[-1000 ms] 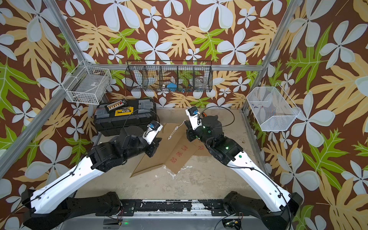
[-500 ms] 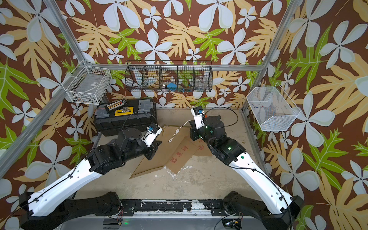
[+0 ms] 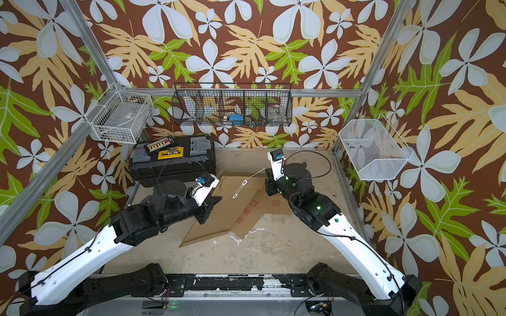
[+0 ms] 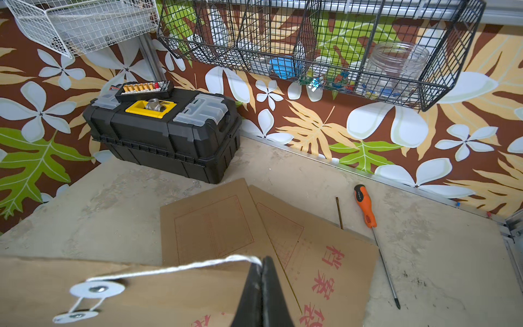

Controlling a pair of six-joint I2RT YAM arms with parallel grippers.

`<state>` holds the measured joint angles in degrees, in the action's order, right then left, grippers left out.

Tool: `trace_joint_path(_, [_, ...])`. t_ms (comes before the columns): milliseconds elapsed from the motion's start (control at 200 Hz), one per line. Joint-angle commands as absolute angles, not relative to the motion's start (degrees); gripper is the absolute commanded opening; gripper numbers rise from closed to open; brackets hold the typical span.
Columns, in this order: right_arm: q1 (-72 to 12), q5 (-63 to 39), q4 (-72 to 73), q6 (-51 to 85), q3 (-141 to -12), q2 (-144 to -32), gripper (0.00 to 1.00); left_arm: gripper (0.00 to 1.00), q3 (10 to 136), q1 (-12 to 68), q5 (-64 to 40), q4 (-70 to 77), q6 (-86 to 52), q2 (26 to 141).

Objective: Open the file bag

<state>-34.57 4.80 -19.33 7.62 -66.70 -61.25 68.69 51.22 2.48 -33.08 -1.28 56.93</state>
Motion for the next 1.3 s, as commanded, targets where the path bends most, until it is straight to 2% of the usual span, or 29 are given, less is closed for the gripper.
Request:
trace_joint_path(0, [-34.63,2.01,-16.03,6.25,-65.08,-59.47,0.00,0.00,67.48,51.24,0.48,-26.81,-4.50,55.65])
trace_joint_path(235, [-34.59,-2.65,-12.17,5.48,-61.98,-54.74,0.00,0.00,64.15,50.65,-7.65,-19.29,-9.25,54.93])
trace_joint_path(461, [-34.63,6.18,-17.08,5.87,-63.36,-55.37,0.00,0.00,61.94,47.67,-14.84,-15.41,-11.20,54.58])
trace_joint_path(836, [-34.58,14.08,-18.90,7.98,-62.65,-55.00,0.00,0.00,60.87,46.45,-15.12,-15.29,-11.35,53.45])
trace_joint_path(1026, [-34.62,13.61,-18.86,7.78,-61.07,-53.62,0.00,0.00,60.81,46.32,-14.18,-15.27,-11.59,52.74])
trace_joint_path(1292, [-34.63,4.63,-16.52,4.92,-57.48,-50.83,0.00,0.00,61.08,46.26,-13.88,-14.29,-11.82,52.84])
